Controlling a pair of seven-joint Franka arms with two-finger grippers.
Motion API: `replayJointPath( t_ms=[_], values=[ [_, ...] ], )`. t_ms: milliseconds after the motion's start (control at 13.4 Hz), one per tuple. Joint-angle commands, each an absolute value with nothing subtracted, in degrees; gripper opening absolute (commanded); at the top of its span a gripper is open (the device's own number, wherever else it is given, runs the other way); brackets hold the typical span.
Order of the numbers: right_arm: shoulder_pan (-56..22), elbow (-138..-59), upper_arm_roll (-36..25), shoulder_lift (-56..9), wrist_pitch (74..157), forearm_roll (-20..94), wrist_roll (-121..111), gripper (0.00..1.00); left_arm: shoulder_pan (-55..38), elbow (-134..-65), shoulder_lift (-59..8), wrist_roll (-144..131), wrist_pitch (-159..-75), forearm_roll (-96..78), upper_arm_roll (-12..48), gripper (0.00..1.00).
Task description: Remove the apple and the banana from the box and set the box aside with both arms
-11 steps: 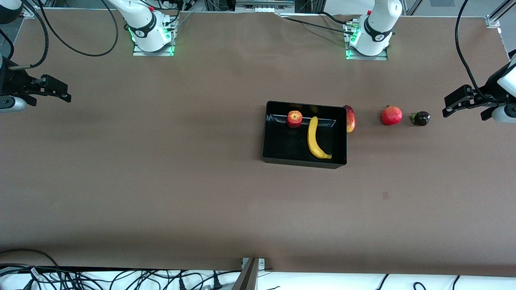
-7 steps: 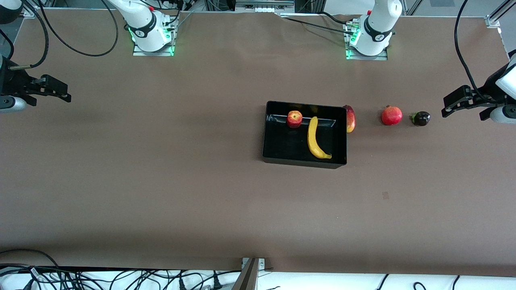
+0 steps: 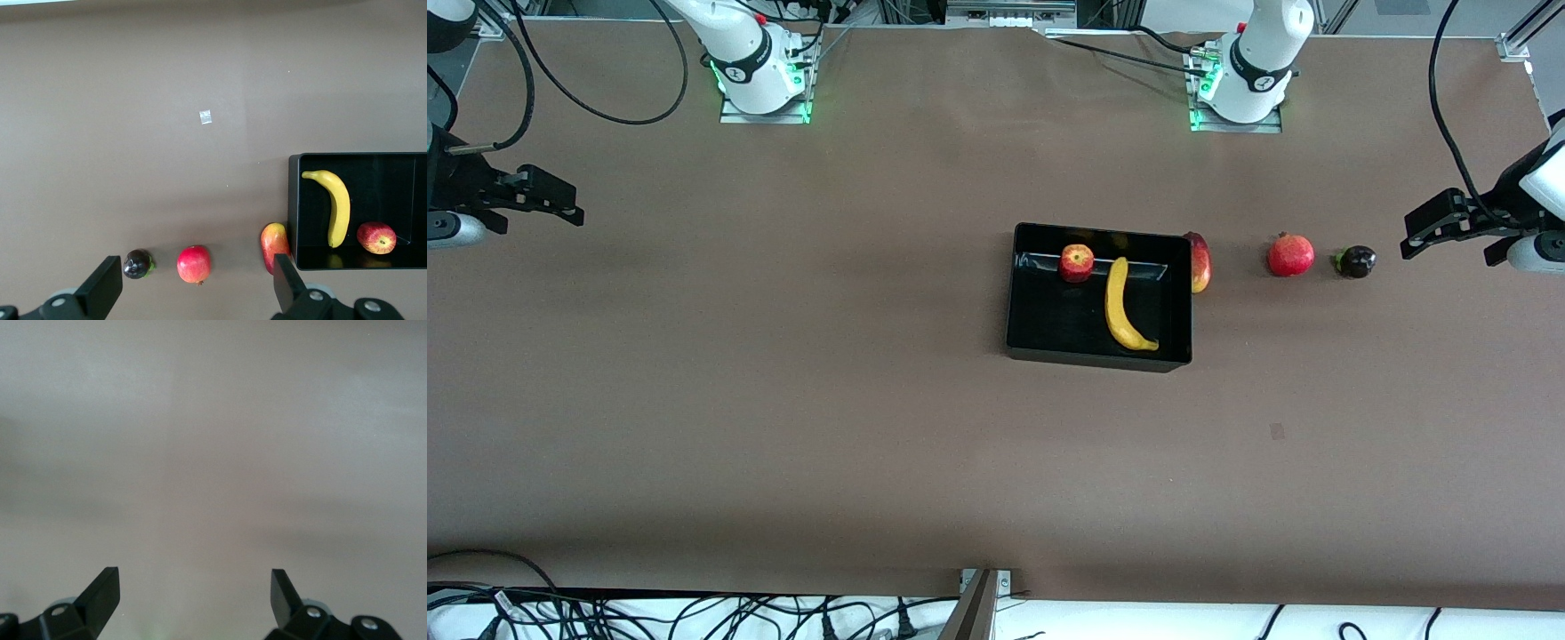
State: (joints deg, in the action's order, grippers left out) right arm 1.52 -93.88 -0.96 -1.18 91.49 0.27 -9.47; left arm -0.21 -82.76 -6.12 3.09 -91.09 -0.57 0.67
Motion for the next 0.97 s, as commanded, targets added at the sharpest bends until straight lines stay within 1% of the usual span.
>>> replayJointPath(
  t_ms=[0, 598, 672, 896],
  values=[
    [1.93, -93.16, -0.79, -1.23, 90.88, 0.79, -9.93, 1.0, 0.09, -84.11, -4.75, 3.69, -90.88, -1.14, 0.79, 1.0],
    [1.93, -93.16, -0.79, -1.23, 90.88, 0.79, -9.93, 1.0, -0.44, -84.29, -5.71, 2.04, -91.23, -1.14, 0.79, 1.0],
    [1.93, -93.16, -0.79, -1.23, 90.88, 0.79, -9.93, 1.0, -0.79, -84.2, -6.58, -1.55, -91.49, -1.06, 1.31, 1.0],
    [1.93, -93.16, -0.79, -1.23, 90.88, 0.79, -9.93, 1.0, -1.58, -84.37, -10.18, -15.43, -93.86, -1.14, 5.7, 1.0]
  ],
)
